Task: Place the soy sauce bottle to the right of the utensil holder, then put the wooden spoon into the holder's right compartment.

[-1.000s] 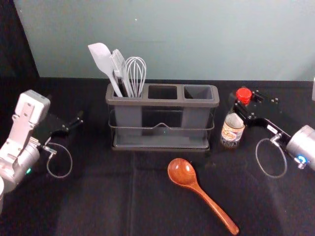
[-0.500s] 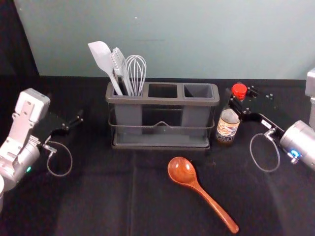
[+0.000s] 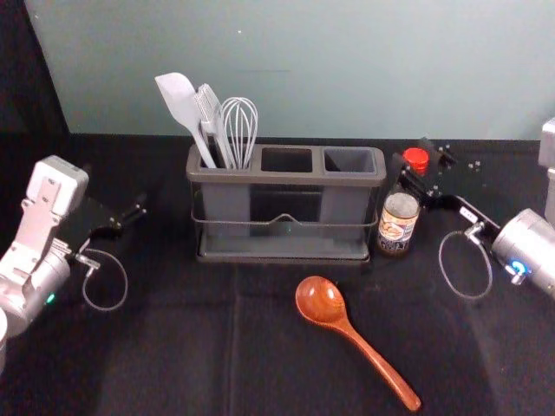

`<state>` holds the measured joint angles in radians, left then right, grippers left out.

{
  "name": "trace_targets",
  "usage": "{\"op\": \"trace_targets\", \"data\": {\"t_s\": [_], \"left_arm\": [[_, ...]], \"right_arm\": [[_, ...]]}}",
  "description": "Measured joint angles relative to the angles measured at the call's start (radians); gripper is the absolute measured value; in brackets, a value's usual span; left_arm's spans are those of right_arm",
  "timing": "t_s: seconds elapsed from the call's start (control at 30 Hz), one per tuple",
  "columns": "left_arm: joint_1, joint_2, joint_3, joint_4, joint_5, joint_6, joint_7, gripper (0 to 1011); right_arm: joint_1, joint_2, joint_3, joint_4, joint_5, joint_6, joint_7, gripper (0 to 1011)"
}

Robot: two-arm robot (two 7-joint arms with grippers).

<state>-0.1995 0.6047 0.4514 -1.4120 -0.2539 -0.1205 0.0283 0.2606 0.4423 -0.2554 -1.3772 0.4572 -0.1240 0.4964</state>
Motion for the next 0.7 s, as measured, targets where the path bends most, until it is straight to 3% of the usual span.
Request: {"op": "trace_targets", "data": {"t_s": [0.27,0.5,0.7], "left_arm": [[0.000,0.000,0.000,0.000,0.000,0.000,0.000,1005],[0.000,0.000,0.000,0.000,0.000,0.000,0.000,1005],[0.000,0.000,0.000,0.000,0.000,0.000,0.000,1005]], "right_arm": [[-0.021,0.020,0.023,-0.072,-0.002,0.001,-0.021,800],[-0.077,0.048,0.034,-0.183,-0.012,0.037,-0.042,998],[-0.158,0.086,0.030,-0.292,-0.011,0.084,-0.045,1000]]}}
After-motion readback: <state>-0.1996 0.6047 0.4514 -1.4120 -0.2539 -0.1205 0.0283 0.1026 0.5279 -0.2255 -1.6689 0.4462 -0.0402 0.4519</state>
